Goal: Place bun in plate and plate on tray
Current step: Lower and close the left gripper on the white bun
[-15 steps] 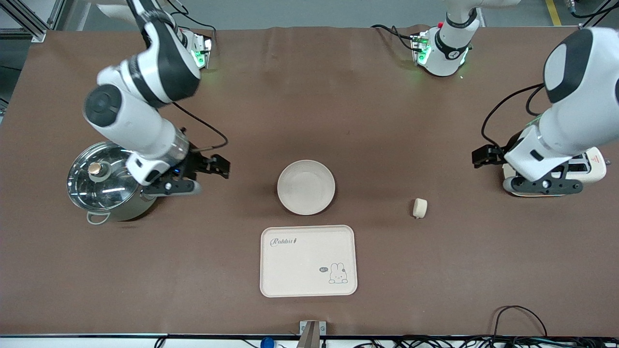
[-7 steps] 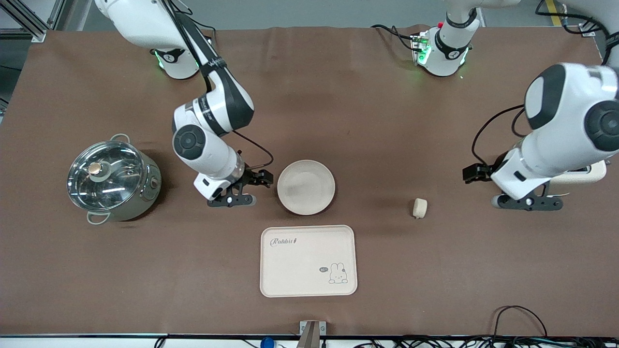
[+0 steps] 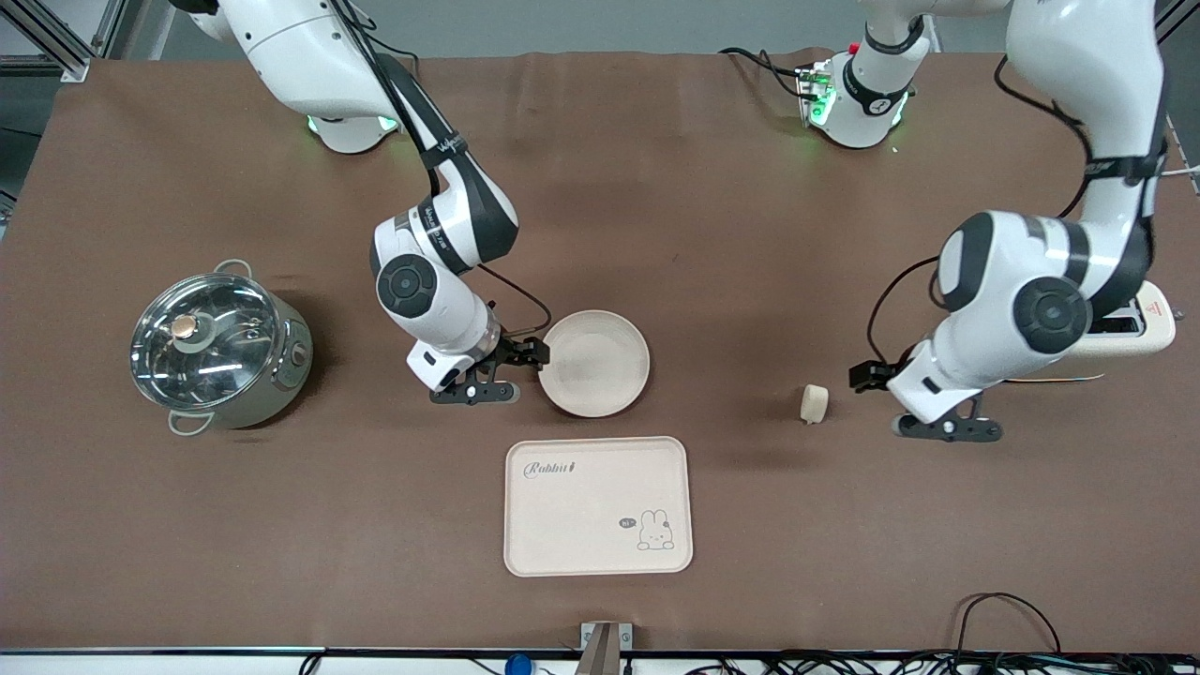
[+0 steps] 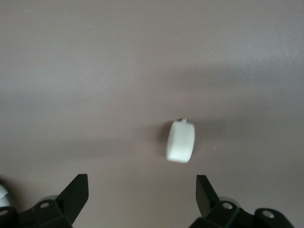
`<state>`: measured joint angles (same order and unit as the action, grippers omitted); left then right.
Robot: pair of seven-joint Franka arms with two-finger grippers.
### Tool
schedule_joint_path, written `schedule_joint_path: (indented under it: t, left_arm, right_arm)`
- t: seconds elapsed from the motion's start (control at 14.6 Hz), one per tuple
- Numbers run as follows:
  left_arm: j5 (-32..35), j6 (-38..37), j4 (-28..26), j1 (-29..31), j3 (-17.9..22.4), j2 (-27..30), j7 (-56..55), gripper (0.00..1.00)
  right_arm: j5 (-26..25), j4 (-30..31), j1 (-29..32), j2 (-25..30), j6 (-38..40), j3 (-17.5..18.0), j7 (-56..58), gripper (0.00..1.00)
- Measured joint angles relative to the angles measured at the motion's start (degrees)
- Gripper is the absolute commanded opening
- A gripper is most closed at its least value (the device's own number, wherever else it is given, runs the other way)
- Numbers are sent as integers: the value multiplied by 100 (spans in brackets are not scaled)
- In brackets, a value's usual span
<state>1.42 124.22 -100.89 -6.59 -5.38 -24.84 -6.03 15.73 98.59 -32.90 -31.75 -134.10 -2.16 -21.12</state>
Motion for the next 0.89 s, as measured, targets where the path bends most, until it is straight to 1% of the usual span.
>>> schedule_joint_path:
  t: [0.14,0.21,0.48,0.55,0.62,0.68,0.89]
  left_arm:
    - [0,769,-323,-6,-139,-200,-1,100]
    - [0,1009,-454,-7,-220,-286,-1,100]
    - [0,1538,-672,-6,-343,-528,8,99]
    - [0,1760,-763,8,-342,-565,44,97]
    - [0,1977,-876,29,-342,-593,115,90]
    - [0,2146,-980,57,-341,-619,198,80]
    - [0,2328,-1107,161,-340,-682,322,35]
  right_arm:
    - [42,-1,1,-12,-47,-11,-1,100]
    - [57,-1,-1,-29,-98,-12,-1,100]
    - [91,0,-97,-160,-257,-9,-5,100]
    - [92,0,-116,-186,-270,-9,-7,100]
    - [93,0,-126,-197,-272,-9,-10,100]
    - [94,0,-127,-198,-272,-10,-11,100]
    - [95,0,-127,-212,-272,-14,-12,100]
